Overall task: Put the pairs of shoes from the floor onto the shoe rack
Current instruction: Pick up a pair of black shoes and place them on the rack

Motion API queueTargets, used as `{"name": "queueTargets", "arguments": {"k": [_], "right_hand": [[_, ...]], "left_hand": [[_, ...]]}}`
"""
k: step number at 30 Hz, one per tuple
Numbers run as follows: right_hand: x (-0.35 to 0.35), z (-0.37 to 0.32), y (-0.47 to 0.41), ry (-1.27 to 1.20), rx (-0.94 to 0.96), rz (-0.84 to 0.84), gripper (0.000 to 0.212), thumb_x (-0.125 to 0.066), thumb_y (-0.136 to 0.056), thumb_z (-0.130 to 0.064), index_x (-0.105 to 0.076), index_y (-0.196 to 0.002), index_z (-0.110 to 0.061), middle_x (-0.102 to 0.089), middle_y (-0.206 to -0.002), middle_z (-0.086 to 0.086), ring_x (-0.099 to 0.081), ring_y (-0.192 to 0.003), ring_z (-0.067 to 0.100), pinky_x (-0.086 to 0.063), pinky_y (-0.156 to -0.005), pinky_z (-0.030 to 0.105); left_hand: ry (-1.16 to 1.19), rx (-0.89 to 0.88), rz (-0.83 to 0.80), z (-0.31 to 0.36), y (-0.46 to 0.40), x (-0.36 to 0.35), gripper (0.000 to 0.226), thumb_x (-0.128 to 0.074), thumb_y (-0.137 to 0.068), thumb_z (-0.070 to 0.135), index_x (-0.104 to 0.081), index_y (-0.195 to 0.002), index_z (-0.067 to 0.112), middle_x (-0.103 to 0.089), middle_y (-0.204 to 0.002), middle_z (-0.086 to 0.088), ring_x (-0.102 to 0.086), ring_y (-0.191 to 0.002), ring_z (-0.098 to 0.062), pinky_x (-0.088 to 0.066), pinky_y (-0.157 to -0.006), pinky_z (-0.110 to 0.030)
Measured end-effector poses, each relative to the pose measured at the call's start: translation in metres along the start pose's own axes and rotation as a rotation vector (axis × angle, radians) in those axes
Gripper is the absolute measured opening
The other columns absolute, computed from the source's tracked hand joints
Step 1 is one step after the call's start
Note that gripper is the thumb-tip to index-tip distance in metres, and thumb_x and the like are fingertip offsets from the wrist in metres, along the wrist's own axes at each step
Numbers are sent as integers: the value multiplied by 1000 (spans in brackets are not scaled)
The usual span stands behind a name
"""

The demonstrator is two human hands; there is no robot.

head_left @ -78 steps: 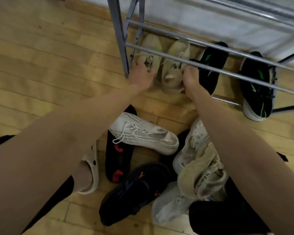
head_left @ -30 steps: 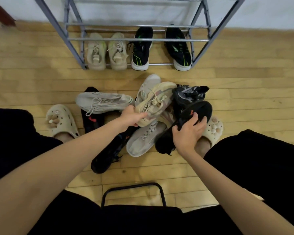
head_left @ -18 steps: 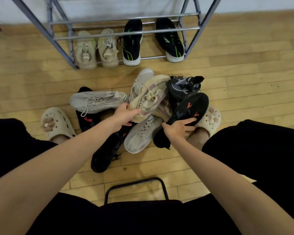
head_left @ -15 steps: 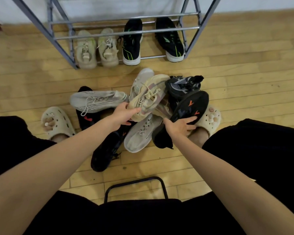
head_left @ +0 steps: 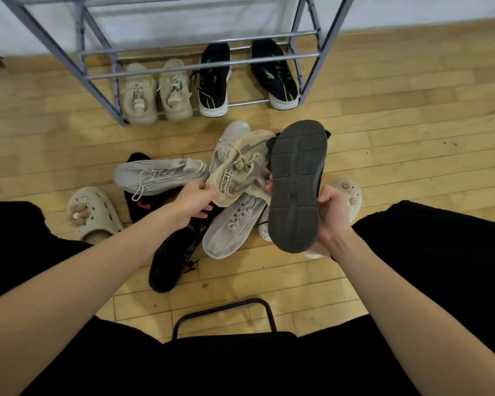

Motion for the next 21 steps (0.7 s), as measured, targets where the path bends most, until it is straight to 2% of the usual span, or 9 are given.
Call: {"name": "queueTargets", "arguments": {"k": [3,5,7,9,11,14,16,19,21], "right_hand": [[-3,1,3,40,-11,-26,59,-38,-63,-6,-50,-119,3,-50,-123,26,-46,-121,47,-35,-106,58],[-3,-1,4,81,-7,-3,42,-37,-64,-5,-65,-95,2,-64,-100,20,-61,-100,39,-48,-92,49],[-7,-2,6,130,-10,-7,45,-27,-69,-4,-72,-73,-6,-69,-79,12,-68,-77,29,-48,-77,40],[-11,-4,8,167,-3,-6,49,-20,-78,-3,-68,-76,-7,-70,-75,9,-69,-71,26,-47,-74,39],[-7,-4,6,222,-5,22,42,-19,-86,-9,-61,-90,-6,-71,-79,10,-70,-75,27,-50,-73,37],[-7,2,4,308,-61,45,39,-29,-89,-21,-59,-108,-3,-72,-94,16,-67,-92,35,-50,-81,40],[-12,7,4,359,-90,27,38,-31,-89,-22,-59,-105,-2,-73,-91,15,-69,-86,32,-50,-78,39],[-19,17,-1,424,-123,38,36,-34,-84,-24,-61,-94,-4,-72,-81,10,-67,-77,28,-53,-71,33],[-24,24,-4,439,-138,38,40,-34,-80,-24,-62,-98,-2,-71,-90,14,-65,-85,32,-53,-75,35]], "left_hand": [[0,30,53,-1,3,2,35,-61,-91,23,-50,-121,10,-58,-114,-7,-61,-104,-25,-53,-88,-39],[0,31,47,1,6,0,28,-59,-92,20,-47,-115,11,-57,-107,-7,-60,-105,-26,-53,-89,-40],[-19,18,30,5,8,-1,26,-59,-91,19,-49,-114,10,-57,-103,-5,-61,-105,-25,-52,-89,-40],[-49,4,35,7,8,1,29,-59,-91,20,-52,-116,9,-58,-108,-8,-62,-104,-24,-53,-87,-39],[-57,-5,50,7,9,6,31,-60,-91,20,-53,-118,8,-60,-111,-10,-63,-101,-24,-53,-87,-39],[-48,-40,45,4,11,12,11,-59,-91,16,-58,-102,13,-64,-110,-12,-66,-99,-25,-54,-89,-42],[-29,-73,48,2,11,17,6,-58,-91,12,-59,-94,17,-65,-109,-12,-66,-98,-26,-54,-90,-43],[-54,-97,88,-6,5,29,22,-56,-93,12,-60,-114,9,-64,-112,-11,-66,-96,-23,-53,-86,-38],[-167,-131,145,-12,0,39,27,-56,-92,13,-60,-118,8,-65,-110,-9,-65,-97,-24,-51,-85,-35]]}}
Point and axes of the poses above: each hand's wrist, its own y-axis away from the middle knuckle, its own x-axis out of the back of the hand, z = x × y, the point moved 7 cm from there along -y, towards the middle knuckle
